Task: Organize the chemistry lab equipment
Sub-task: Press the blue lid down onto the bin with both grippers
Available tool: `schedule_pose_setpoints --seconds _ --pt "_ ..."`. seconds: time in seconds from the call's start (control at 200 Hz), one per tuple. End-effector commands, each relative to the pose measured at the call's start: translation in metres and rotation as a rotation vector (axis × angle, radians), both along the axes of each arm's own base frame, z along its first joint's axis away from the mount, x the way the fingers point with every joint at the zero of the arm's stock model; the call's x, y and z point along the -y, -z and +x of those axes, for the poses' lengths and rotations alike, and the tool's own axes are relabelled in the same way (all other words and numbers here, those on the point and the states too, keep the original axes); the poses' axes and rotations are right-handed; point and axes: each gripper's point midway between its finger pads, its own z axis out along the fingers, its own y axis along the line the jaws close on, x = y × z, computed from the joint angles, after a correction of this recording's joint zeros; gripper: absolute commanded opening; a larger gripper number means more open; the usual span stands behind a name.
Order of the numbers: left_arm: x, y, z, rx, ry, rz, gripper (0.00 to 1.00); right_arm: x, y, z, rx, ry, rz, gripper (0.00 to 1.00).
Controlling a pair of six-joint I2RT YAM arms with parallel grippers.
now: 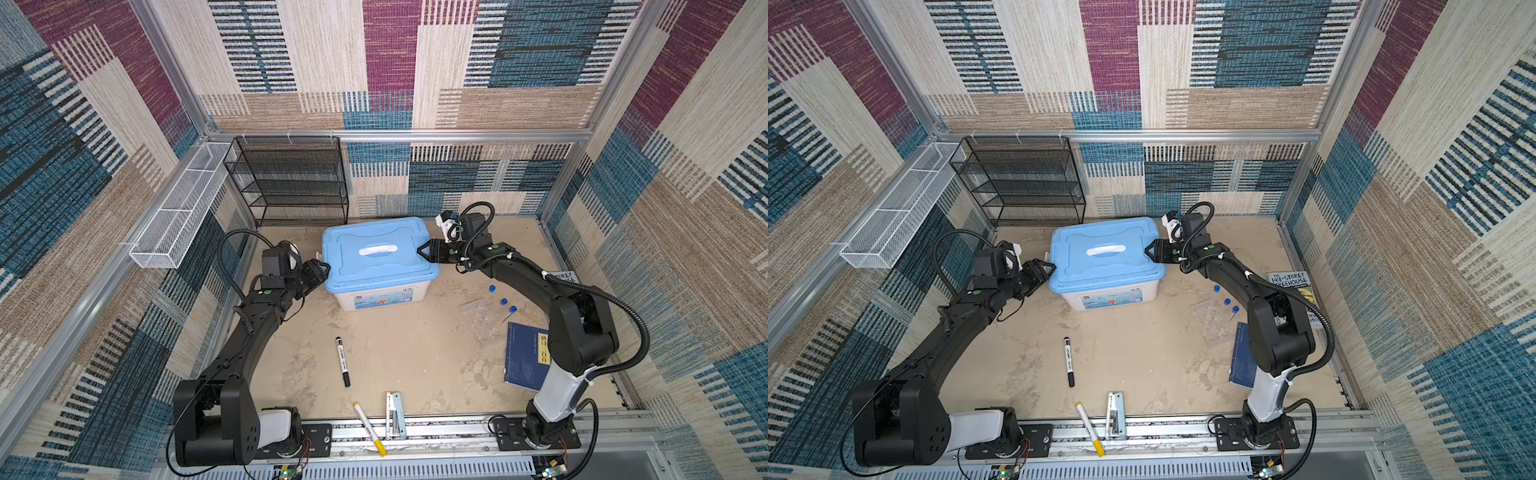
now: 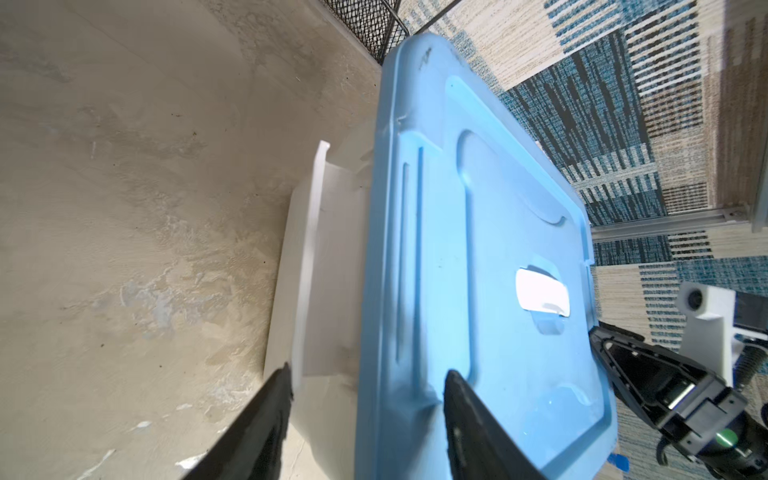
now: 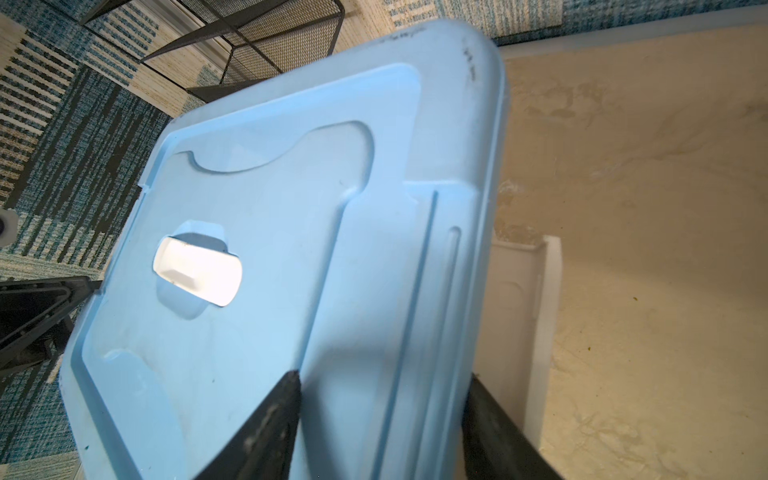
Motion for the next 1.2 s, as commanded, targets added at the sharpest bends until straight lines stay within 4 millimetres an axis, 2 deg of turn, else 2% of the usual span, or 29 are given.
schedule_pose_setpoints --seconds 0.0,0.085,0.16,0.24,0.26,0.28,0.446,0.591,0.611,0.691,0.776,0.907,1.077,1.197 --pt "-0.008 0.001 -0.005 0.000 -0.022 0.065 0.56 0.004 0.013 -0.005 -0.038 0.002 -0.043 0.61" --pt "-0.022 0.001 -0.007 0.007 -0.084 0.100 0.57 0.005 0.014 -0.004 -0.035 0.008 -0.049 0.61" --pt "-0.030 -0.006 -0.003 0.032 -0.115 0.113 0.66 0.006 0.014 -0.003 -0.033 0.010 -0.054 0.61" --pt "-0.029 -0.005 0.009 0.036 -0.110 0.101 0.89 0.005 0.015 -0.003 -0.034 0.009 -0.052 0.61" --pt "-0.028 -0.003 0.013 0.038 -0.099 0.090 0.97 0.005 0.015 -0.003 -0.034 0.009 -0.051 0.61" --pt "-0.023 -0.002 0.017 0.041 -0.077 0.070 1.00 0.005 0.015 -0.004 -0.035 0.007 -0.050 0.61" --pt "0.018 -0.002 0.046 0.103 0.095 -0.151 1.00 0.005 0.019 -0.004 -0.041 0.005 -0.060 0.61" --pt "0.025 -0.005 0.049 0.128 0.117 -0.143 1.00 0.006 0.017 -0.005 -0.040 0.004 -0.057 0.61" --pt "0.024 -0.005 0.048 0.126 0.113 -0.138 0.96 0.006 0.017 -0.006 -0.041 0.005 -0.057 0.61" --pt "0.019 -0.004 0.045 0.102 0.096 -0.083 0.78 0.006 0.018 -0.007 -0.043 0.005 -0.055 0.61" --pt "0.013 0.000 0.038 0.045 0.073 0.034 0.68 0.006 0.018 -0.008 -0.044 0.003 -0.056 0.61" --pt "0.012 0.010 0.030 -0.047 0.086 0.207 0.66 0.007 0.018 -0.008 -0.046 0.008 -0.058 0.61" --pt "0.025 0.024 0.024 -0.133 0.142 0.367 0.63 0.006 0.019 -0.009 -0.052 0.003 -0.060 0.61" --pt "0.026 0.033 0.020 -0.178 0.152 0.477 0.56 0.006 0.015 -0.011 -0.045 0.003 -0.057 0.61"
